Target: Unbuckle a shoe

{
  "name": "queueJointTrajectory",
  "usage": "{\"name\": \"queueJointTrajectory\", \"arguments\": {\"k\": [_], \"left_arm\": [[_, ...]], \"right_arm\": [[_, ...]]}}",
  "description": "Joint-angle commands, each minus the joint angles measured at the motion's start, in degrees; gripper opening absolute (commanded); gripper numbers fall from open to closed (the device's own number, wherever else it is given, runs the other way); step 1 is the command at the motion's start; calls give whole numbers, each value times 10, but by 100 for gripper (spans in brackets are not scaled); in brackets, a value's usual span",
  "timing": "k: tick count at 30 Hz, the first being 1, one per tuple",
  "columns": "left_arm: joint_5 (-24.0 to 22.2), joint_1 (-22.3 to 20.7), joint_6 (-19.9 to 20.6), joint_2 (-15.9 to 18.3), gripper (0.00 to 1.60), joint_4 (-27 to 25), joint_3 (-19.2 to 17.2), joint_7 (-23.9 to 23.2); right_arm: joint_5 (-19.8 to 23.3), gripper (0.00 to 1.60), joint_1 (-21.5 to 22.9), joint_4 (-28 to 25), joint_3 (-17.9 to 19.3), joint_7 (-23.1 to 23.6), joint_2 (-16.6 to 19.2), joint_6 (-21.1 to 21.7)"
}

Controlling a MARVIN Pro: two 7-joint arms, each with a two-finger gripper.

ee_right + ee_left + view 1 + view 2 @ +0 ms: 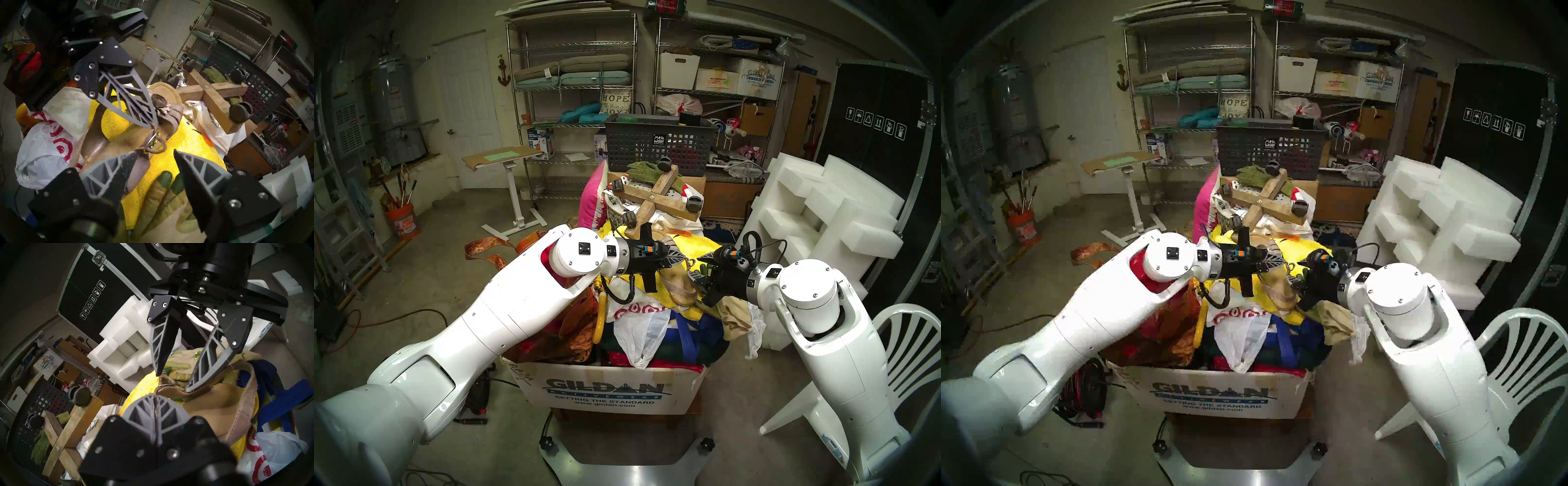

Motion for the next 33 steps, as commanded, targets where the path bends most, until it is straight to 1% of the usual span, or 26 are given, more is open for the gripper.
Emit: {"name": "queueJointTrajectory", "arguments": {"k": [1,2,5,15,18,20,21,25,33], "left_arm": [[-3,-3,-8,-2,0,-8,-1,-2],[-3,-2,-8,-1,0,-8,-1,-2],[-4,-2,-10,0,0,-9,-1,-4],[-4,0,-14,2,0,-12,-2,-8],[-2,1,-12,2,0,-13,-2,-6],[-1,2,-11,2,0,-14,-3,-5],[-1,2,-11,2,0,-14,-3,-5],[1,1,-10,2,0,-14,-3,-3],[5,1,-7,2,0,-14,-2,3]], "right_arm": [[-4,101,22,-7,6,-13,-10,9],[-5,95,22,-7,6,-13,-10,10],[-7,93,24,-8,6,-13,-11,14],[-14,92,26,-9,6,-17,-15,23],[-13,95,25,-11,8,-9,-8,22],[-9,101,20,-16,13,0,-1,19],[-10,107,17,-20,15,2,2,21],[-7,110,3,-29,30,11,15,21],[0,107,-6,-46,46,28,22,20]]}}
